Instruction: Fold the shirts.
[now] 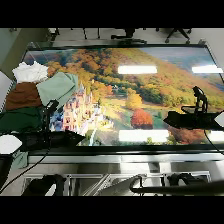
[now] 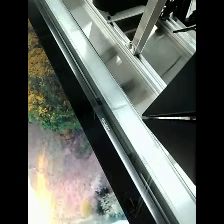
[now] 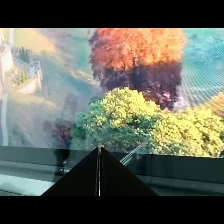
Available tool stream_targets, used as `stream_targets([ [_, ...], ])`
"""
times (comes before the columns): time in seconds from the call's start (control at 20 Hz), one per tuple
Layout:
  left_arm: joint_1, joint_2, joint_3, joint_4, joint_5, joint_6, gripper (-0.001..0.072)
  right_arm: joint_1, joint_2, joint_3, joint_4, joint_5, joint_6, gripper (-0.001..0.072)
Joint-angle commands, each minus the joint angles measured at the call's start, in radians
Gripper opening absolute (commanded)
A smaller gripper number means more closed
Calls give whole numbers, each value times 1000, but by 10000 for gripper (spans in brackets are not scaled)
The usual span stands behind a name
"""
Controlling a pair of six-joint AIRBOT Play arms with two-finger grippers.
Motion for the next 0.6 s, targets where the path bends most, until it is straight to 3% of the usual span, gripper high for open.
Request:
stream_targets([
  [0.0,-1,1,-5,0,1,0,25,1,1,-2,0,0,0,23],
  [0.45,-1,0,-71,1,-1,0,25,1,1,-2,0,1,0,22],
  [0.55,-1,0,-71,0,117,1,25,1,1,-2,0,1,0,23],
])
